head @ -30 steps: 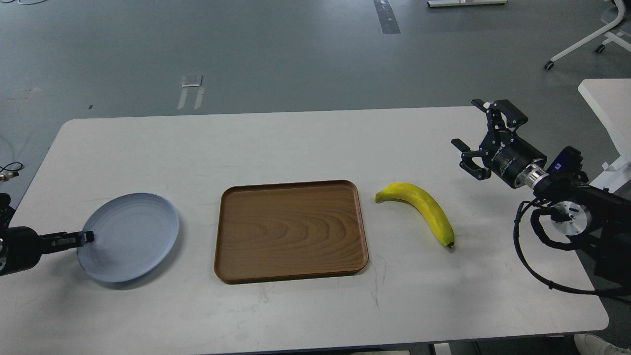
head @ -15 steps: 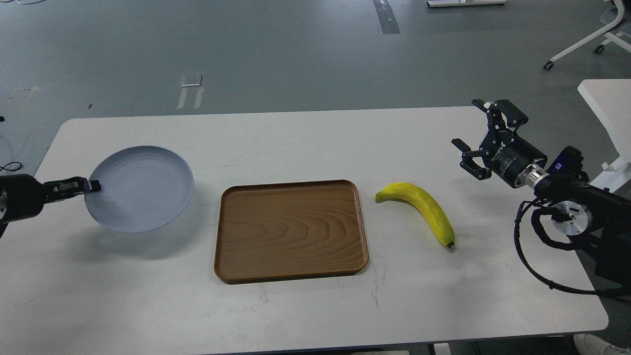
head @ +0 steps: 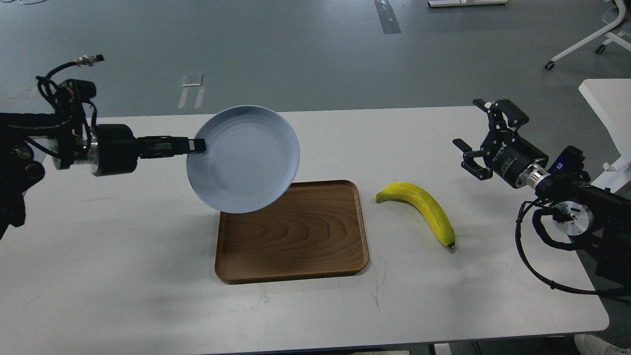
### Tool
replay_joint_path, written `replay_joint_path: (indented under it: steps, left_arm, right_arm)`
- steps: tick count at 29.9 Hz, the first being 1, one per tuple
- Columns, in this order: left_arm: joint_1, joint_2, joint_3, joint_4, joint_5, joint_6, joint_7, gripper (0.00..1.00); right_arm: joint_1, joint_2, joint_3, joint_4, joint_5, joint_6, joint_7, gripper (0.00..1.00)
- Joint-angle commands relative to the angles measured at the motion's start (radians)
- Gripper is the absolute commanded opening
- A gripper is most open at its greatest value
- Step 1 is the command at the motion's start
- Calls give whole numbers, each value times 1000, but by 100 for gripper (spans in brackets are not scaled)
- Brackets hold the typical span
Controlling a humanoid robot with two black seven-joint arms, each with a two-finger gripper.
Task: Place banana on plate with both arms
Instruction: 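Lift the blue plate and carry it onto the wooden tray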
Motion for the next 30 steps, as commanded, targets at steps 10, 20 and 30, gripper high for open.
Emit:
replay_joint_path:
  steps: [10, 20, 30]
  left_arm:
    - [-27, -311, 96, 168, 192, 0, 0, 0]
    - [-22, -434, 128, 363, 190, 0, 0, 0]
    - [-16, -450, 196, 391, 189, 0, 0, 0]
  right_arm:
    - [-2, -51, 2, -1, 0, 0, 0, 100]
    - [-3, -73, 2, 1, 0, 0, 0, 100]
    - [-5, -71, 2, 2, 0, 0, 0, 100]
